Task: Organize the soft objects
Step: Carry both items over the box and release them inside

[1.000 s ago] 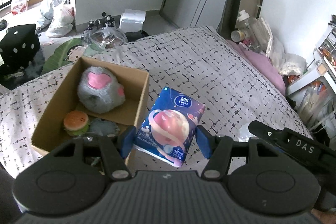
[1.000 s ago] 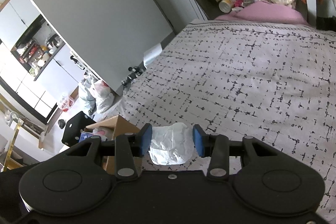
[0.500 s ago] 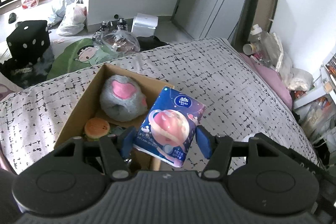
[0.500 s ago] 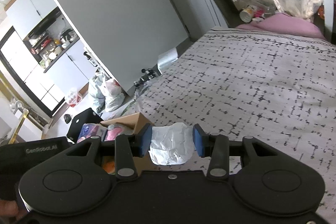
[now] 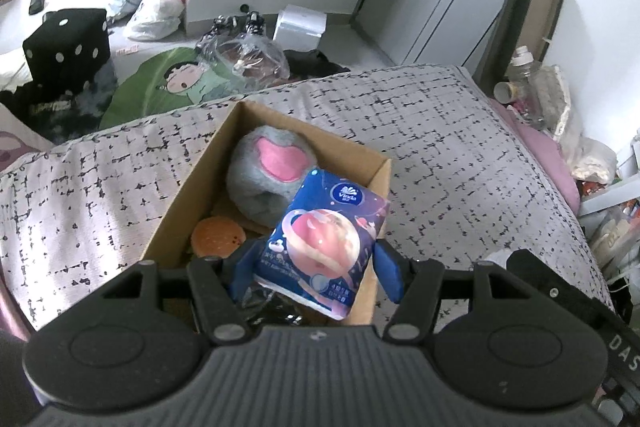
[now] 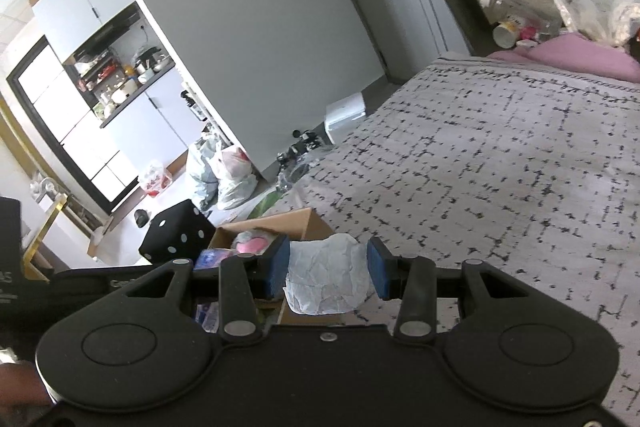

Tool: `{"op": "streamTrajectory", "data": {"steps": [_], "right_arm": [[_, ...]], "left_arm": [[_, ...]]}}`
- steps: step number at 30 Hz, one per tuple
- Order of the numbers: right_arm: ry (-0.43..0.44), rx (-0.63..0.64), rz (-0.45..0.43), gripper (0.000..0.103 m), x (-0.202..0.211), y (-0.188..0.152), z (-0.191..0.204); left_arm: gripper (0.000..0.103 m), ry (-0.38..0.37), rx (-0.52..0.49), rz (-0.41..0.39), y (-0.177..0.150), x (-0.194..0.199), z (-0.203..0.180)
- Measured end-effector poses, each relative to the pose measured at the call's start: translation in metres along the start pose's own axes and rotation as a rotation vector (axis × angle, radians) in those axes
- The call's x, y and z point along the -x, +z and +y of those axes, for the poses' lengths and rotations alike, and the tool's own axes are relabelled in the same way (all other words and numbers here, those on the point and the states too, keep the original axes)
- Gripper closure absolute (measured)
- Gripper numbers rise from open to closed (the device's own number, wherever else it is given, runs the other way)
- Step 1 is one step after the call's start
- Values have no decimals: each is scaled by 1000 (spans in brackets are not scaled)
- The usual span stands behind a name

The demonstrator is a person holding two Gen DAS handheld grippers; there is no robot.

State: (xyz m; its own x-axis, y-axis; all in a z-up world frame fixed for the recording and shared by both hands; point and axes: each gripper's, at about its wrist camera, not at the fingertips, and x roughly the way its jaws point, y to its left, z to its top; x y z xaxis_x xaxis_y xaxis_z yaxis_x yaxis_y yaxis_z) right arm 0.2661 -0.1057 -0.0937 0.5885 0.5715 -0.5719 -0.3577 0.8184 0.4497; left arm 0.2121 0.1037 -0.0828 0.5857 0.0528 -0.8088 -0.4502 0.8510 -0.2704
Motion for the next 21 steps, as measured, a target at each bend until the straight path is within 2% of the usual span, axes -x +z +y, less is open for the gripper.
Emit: {"op": "streamTrajectory", "data": {"steps": [12, 21], "right_arm": [[17, 29, 41, 61, -34, -4, 22], [30, 46, 50, 61, -53, -3, 44]], "left_arm": [[42, -1, 46, 34, 13, -18, 32], [38, -2, 53, 83, 24, -23, 48]]}}
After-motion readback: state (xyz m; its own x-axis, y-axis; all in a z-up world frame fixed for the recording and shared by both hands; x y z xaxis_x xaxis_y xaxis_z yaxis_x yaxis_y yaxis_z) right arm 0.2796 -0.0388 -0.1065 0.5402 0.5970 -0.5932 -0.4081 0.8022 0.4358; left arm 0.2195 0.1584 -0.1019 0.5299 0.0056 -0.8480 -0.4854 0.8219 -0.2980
